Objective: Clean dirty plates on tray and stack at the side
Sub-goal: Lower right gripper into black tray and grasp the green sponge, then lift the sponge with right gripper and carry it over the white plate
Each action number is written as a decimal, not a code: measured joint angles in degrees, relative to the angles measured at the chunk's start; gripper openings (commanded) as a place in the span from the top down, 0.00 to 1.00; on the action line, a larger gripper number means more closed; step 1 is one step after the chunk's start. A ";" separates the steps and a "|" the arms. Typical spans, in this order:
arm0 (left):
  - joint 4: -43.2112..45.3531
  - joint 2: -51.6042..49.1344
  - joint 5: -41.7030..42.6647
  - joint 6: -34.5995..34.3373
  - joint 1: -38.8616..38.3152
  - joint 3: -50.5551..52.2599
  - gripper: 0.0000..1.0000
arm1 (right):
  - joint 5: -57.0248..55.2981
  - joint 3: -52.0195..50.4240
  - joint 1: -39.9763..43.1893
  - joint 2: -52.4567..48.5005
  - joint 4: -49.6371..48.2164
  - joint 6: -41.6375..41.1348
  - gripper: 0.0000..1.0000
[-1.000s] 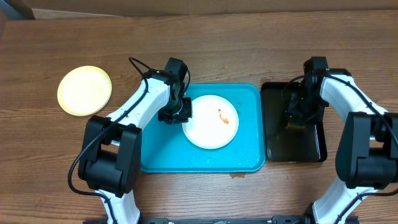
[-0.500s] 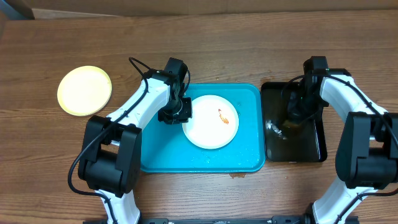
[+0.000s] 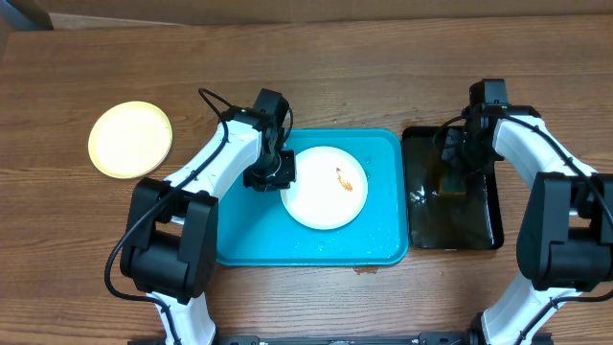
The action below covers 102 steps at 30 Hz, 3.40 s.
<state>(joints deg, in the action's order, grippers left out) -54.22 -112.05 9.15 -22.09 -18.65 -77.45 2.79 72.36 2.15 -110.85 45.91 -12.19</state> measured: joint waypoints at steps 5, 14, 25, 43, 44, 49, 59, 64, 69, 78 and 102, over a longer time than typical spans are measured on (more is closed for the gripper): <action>0.02 0.00 0.02 -0.02 0.00 0.02 0.75 | 0.00 -0.02 0.00 0.00 -0.59 -0.15 0.28; 0.00 0.00 0.02 -0.02 -0.02 0.07 0.75 | -0.02 -0.02 0.00 0.00 -5.01 0.02 0.86; 0.00 0.00 -0.02 -0.02 0.00 0.09 0.74 | 2.97 -0.02 0.00 0.00 -0.46 -0.02 0.08; -1.31 0.00 0.00 -0.02 0.00 0.15 0.72 | 3.98 -0.15 -0.02 0.00 14.21 0.39 0.77; -1.36 0.00 0.02 -0.02 0.00 0.15 0.71 | 4.11 -0.15 0.00 0.00 14.56 0.09 0.86; -1.25 0.00 0.00 -0.02 0.00 0.17 0.71 | 4.11 -0.15 0.00 0.00 15.50 -0.04 0.16; -1.14 -0.02 0.00 -0.02 -0.02 0.17 0.70 | 3.85 -0.15 0.04 0.00 7.28 0.07 0.25; -1.05 0.00 0.00 -0.02 -0.02 0.17 0.70 | 3.76 -0.15 0.07 0.00 4.66 0.07 0.41; -0.92 0.00 0.00 -0.02 0.00 0.17 0.69 | 3.78 -0.15 0.07 0.00 5.25 0.22 0.45; -0.66 0.00 -0.28 0.00 -0.02 0.17 0.72 | 3.63 -0.15 0.07 0.00 5.68 0.44 0.62; -0.61 0.00 -0.44 -0.02 -0.02 0.17 0.71 | 3.61 1.14 -0.02 0.00 8.98 0.31 0.68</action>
<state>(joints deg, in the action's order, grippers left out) -54.83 -112.05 8.71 -22.11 -18.68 -77.28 6.39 73.49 2.13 -110.85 54.89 -11.88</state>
